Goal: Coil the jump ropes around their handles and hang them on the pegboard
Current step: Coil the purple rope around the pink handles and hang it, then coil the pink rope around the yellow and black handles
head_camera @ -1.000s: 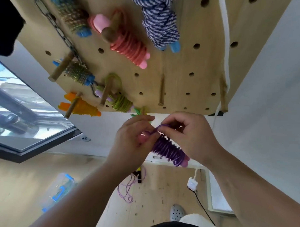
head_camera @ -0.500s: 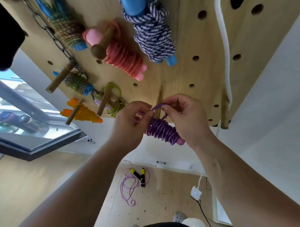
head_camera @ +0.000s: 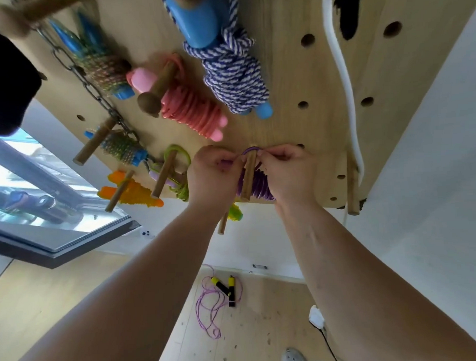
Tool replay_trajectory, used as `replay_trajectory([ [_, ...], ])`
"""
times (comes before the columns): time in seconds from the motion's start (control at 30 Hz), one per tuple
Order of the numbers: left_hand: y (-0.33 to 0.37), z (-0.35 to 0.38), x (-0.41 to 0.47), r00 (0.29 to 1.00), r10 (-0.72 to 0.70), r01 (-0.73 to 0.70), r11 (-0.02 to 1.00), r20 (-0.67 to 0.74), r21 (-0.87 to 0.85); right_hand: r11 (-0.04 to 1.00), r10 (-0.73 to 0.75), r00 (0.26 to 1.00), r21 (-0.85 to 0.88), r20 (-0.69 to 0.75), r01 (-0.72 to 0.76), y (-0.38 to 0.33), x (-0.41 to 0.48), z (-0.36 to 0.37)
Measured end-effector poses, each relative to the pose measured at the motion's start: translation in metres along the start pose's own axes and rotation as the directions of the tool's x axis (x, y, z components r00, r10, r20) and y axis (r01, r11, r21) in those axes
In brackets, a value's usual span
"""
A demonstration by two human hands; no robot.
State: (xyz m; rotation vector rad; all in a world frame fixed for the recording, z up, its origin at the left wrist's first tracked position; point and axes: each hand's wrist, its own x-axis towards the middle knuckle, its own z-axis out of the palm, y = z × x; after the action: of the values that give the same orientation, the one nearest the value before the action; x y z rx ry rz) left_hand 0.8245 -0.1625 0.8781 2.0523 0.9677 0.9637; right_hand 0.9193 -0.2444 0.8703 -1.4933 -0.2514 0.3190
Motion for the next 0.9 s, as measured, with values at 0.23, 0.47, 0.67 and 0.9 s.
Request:
replay_trajectory([
  [0.23,-0.015,-0.004,0.003,0.995,0.1,-0.099,0.986,0.004,0.133,0.989,-0.12,0.993,-0.093,-0.02,0.118,0.024,-0.017,-0.012],
  [0.47,-0.042,-0.049,-0.031,0.963,0.231,-0.251,0.957,0.141,0.147,0.911,-0.355,0.929,-0.266,-0.109,0.316,0.054,-0.07,-0.024],
  [0.67,-0.112,-0.123,-0.065,0.929,0.233,-0.272,0.957,0.288,0.105,0.935,-0.162,0.973,-0.34,-0.165,0.098,0.103,-0.126,0.002],
  [0.9,-0.241,-0.235,-0.095,0.848,0.057,-0.11,0.991,0.526,0.071,0.903,0.008,0.976,-0.417,-0.219,-0.101,0.169,-0.23,0.09],
])
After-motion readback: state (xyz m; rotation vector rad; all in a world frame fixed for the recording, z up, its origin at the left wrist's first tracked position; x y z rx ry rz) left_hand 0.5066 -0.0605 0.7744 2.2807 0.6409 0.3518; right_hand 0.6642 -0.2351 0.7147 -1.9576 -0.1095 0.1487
